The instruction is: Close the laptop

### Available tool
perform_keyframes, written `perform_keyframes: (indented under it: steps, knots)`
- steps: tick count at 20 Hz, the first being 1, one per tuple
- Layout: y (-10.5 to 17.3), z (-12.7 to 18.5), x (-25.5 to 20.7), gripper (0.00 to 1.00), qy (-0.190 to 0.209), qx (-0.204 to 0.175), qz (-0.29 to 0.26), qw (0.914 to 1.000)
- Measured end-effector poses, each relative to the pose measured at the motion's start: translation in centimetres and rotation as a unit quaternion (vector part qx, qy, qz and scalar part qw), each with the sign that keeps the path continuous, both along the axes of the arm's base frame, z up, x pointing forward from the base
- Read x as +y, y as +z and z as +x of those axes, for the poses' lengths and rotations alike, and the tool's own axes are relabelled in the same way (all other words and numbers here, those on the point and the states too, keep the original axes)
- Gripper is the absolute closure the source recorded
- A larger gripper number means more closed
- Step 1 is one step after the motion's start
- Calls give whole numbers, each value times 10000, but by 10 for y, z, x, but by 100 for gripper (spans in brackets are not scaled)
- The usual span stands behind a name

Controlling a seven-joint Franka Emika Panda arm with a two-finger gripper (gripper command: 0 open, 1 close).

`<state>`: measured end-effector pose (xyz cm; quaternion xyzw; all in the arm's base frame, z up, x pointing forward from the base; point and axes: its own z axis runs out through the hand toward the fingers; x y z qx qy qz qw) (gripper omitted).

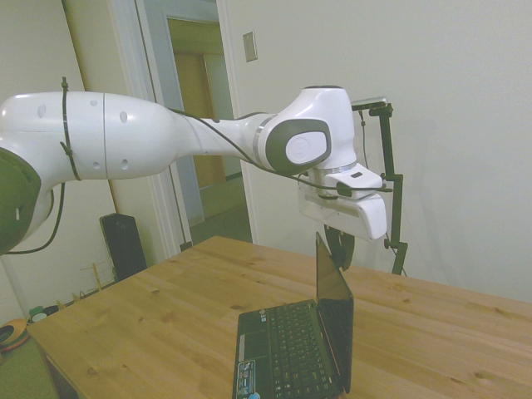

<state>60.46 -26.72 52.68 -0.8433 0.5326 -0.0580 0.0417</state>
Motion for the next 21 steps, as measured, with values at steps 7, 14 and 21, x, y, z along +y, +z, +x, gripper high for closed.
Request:
perform_keyframes:
  steps: [7, 14, 21]
  knots:
    - [-53, 7, 109, 100, 492, 241, 182, 9983]
    - [-141, -21, 175, 100, 704, 776, 357, 9939]
    - [-42, -71, 215, 100, 942, 63, 109, 9955]
